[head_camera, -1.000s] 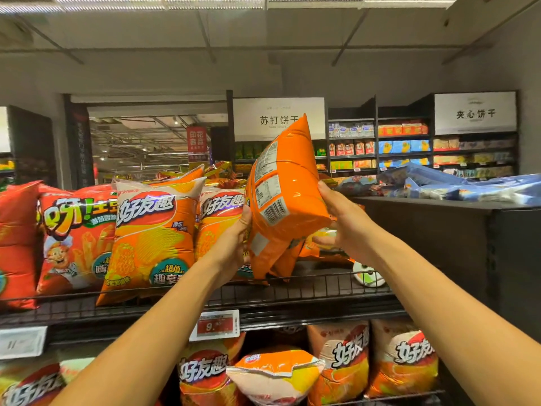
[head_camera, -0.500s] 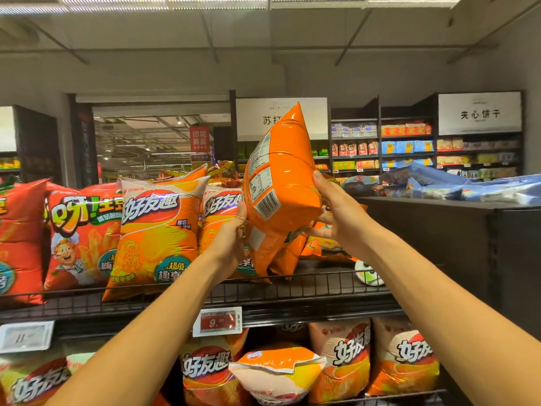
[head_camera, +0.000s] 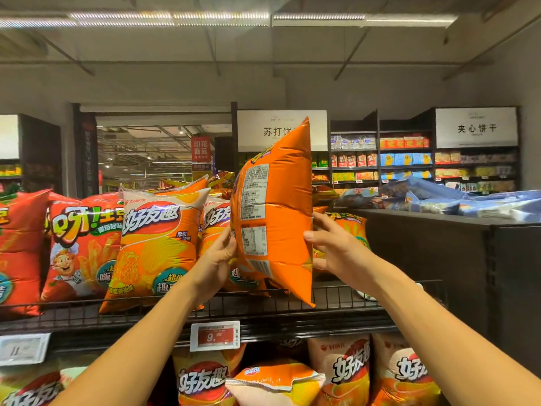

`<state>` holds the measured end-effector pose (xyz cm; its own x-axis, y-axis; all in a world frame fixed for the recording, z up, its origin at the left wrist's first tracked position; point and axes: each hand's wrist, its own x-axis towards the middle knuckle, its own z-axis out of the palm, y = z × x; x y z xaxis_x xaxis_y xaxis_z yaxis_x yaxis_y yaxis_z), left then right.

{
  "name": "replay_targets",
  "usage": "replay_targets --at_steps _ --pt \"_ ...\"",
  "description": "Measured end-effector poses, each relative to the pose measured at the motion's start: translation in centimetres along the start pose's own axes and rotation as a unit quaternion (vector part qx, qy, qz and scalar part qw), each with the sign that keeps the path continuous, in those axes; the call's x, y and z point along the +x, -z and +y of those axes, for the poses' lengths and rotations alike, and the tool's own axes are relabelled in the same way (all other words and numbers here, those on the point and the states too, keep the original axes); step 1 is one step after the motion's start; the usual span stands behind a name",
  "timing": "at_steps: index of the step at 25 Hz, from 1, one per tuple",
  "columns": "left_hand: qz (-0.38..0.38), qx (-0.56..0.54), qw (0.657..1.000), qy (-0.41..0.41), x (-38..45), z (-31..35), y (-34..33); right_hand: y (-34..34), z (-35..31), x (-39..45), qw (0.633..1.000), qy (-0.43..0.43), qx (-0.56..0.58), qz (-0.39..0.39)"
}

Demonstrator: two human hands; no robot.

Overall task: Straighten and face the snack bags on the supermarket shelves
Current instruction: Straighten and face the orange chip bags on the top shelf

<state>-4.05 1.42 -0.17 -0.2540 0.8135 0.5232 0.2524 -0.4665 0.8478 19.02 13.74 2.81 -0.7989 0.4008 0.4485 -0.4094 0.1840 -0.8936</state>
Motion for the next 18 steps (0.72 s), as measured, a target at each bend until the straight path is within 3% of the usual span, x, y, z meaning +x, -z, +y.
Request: replay_targets --at_steps 6,15,18 --pt "-0.021 0.013 1.000 -0.009 0.0 0.7 0.9 1.1 0.5 0.0 0.999 0.022 -0.009 -0.037" --pt "-0.034 0.077 0.996 -0.043 -0.2 2.2 0.1 1.7 0.6 -0.1 0.999 0.040 0.005 -0.034" --pt "0.000 0.079 0.995 -0.056 -0.2 2.4 0.0 1.9 0.5 -0.4 1.000 0.023 -0.013 -0.010"
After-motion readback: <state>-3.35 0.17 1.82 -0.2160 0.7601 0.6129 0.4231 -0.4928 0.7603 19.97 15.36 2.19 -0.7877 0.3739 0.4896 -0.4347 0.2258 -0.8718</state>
